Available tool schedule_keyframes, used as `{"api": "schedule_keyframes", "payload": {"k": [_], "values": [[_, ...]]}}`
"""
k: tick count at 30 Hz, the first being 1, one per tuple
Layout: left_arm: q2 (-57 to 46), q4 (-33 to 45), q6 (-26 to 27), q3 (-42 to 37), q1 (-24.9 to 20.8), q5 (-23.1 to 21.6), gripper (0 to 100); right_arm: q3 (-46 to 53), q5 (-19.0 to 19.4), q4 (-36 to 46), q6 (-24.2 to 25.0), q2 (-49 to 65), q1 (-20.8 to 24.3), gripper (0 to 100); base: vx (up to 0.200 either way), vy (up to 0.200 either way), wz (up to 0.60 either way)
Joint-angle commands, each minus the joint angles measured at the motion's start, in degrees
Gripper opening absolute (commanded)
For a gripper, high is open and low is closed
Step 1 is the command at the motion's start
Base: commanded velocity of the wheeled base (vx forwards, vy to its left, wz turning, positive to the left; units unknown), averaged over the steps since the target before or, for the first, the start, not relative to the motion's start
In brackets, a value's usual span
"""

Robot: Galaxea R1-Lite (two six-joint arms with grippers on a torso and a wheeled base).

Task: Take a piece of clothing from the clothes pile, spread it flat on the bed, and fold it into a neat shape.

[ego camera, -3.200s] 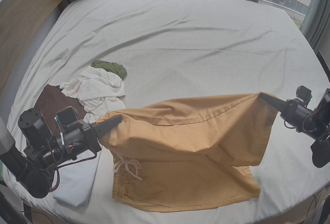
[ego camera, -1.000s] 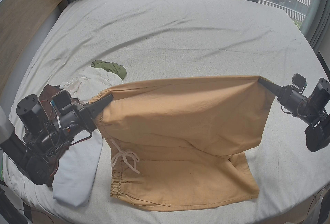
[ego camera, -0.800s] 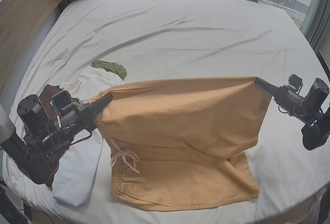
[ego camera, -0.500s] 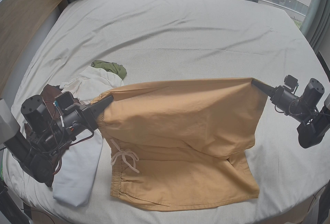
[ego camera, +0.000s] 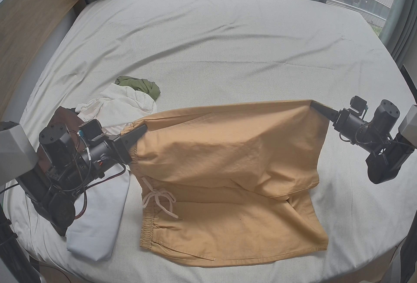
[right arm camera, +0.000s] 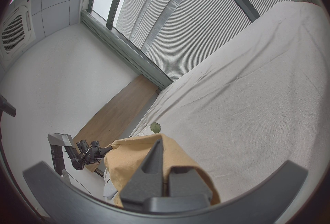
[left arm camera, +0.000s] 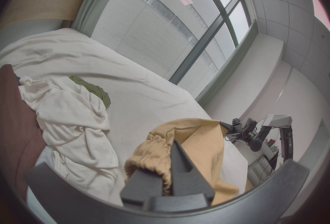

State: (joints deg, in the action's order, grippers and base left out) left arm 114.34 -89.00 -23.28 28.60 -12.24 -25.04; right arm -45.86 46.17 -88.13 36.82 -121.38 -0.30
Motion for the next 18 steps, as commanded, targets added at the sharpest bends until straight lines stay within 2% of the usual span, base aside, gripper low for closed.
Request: {"api": "schedule_keyframes", "payload": {"k": [1,7,13,18], "values": [[3.97,-0.21,-0.09,2.78,-0.33,2.19,0,-2.92,-0.02,0.06,0.19,-2.81,0.04,0,0.0,0.0,0.0],[5.81,-0.21,-0.97,5.5,-0.24,3.33,0,-4.85,-0.02,0.15,1.5,-2.72,-0.05,0,0.0,0.0,0.0],[7.74,-0.12,-1.76,11.83,-0.24,5.09,0,-6.43,-0.02,2.43,1.59,-2.63,-0.75,0,0.0,0.0,0.0],[7.92,-0.21,-1.85,11.65,-0.24,5.18,0,-7.93,-0.02,2.61,1.68,-3.42,-0.75,0,0.0,0.0,0.0]]}}
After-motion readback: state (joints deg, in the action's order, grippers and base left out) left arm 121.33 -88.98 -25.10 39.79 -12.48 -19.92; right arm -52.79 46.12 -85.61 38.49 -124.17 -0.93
